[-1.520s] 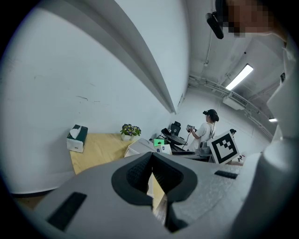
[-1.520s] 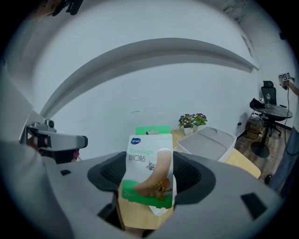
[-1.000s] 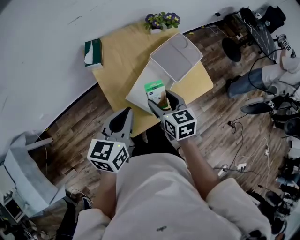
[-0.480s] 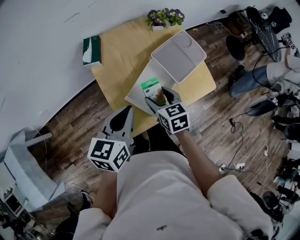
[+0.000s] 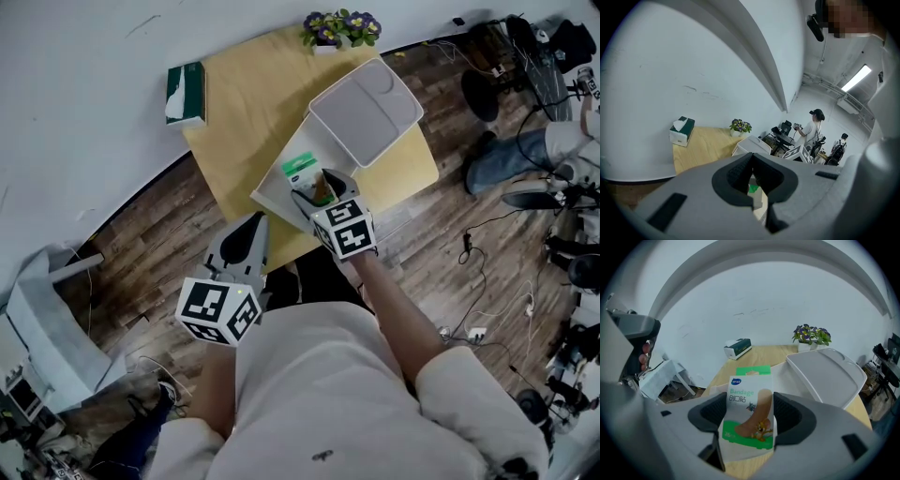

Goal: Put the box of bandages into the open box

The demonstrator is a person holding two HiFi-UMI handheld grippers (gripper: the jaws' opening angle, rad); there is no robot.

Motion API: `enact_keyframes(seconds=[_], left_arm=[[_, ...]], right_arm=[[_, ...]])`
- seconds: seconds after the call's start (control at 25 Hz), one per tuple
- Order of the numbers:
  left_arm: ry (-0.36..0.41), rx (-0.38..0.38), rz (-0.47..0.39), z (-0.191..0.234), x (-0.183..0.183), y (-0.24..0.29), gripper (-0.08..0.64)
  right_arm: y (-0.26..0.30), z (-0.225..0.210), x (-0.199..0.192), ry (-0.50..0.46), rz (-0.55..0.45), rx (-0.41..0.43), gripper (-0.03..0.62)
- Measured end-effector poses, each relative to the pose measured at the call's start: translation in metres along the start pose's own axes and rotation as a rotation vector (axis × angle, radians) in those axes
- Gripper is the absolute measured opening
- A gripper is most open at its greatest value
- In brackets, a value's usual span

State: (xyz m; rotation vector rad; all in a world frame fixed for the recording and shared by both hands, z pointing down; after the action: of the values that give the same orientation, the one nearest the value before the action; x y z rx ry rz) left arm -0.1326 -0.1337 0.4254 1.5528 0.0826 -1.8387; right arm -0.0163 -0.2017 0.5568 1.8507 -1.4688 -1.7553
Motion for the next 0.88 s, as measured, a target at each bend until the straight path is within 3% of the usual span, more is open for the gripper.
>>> enact_keyframes(seconds=[0.88], left_arm=[[-0.045,0.037,0.039,0.004,-0.013,0.007,-0.002]], right_arm=[[0.027,-0.002,-0.019,-0.081,0.145,0.0,0.321]])
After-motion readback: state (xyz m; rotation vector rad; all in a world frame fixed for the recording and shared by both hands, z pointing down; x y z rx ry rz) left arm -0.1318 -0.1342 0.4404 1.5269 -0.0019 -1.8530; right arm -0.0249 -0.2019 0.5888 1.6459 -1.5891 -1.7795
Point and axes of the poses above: the fingertips, and each gripper's own axes: y forward along the fingers, z to its left, x out of its top, the point moved 3 cm from there along -y, backward along the fingers, and after that the axes turned 12 degrees about y, right-handed, at the moved point
